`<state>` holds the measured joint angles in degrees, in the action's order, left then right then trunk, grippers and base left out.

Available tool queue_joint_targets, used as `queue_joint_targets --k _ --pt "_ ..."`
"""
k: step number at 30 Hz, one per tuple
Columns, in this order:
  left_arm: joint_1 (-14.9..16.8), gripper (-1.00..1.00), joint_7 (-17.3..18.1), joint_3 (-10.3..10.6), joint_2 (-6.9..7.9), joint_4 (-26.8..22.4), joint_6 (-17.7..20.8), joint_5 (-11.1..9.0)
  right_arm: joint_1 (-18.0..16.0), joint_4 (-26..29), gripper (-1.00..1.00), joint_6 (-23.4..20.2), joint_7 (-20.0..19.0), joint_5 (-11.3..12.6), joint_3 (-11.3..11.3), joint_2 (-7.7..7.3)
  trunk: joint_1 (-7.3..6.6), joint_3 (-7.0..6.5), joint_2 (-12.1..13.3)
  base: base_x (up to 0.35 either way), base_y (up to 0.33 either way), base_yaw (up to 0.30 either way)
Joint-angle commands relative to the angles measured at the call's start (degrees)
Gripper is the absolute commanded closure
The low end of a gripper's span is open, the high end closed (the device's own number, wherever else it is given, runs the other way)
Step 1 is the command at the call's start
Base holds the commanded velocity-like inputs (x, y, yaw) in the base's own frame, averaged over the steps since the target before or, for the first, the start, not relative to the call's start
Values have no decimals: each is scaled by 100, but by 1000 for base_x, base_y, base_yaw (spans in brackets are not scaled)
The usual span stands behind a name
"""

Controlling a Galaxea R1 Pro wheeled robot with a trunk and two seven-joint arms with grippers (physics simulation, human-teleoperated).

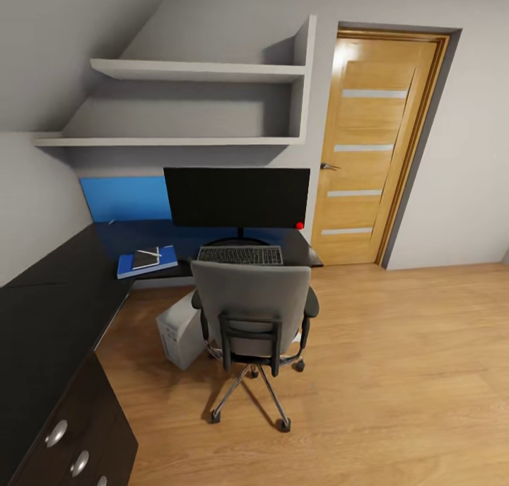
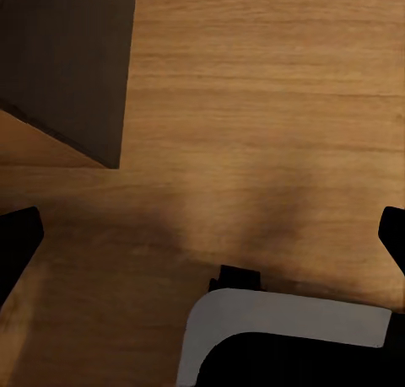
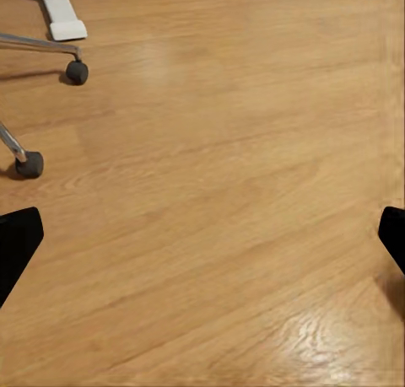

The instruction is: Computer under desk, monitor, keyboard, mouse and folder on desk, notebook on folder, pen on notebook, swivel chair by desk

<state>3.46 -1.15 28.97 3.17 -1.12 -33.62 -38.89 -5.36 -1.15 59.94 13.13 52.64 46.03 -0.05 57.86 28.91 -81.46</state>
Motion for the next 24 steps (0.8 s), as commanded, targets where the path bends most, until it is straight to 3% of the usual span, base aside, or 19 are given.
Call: queue_joint_targets --k 1,24 --pt "-25 -100 -10 67 8 -3 -68 -34 13 -8 -100 6 67 -23 71 4 -23 -14 39 0 0 0" --pt "-109 -100 -45 23 53 -10 -221 -73 68 54 -100 -262 59 11 81 88 -528 -427 961 0 0 0"
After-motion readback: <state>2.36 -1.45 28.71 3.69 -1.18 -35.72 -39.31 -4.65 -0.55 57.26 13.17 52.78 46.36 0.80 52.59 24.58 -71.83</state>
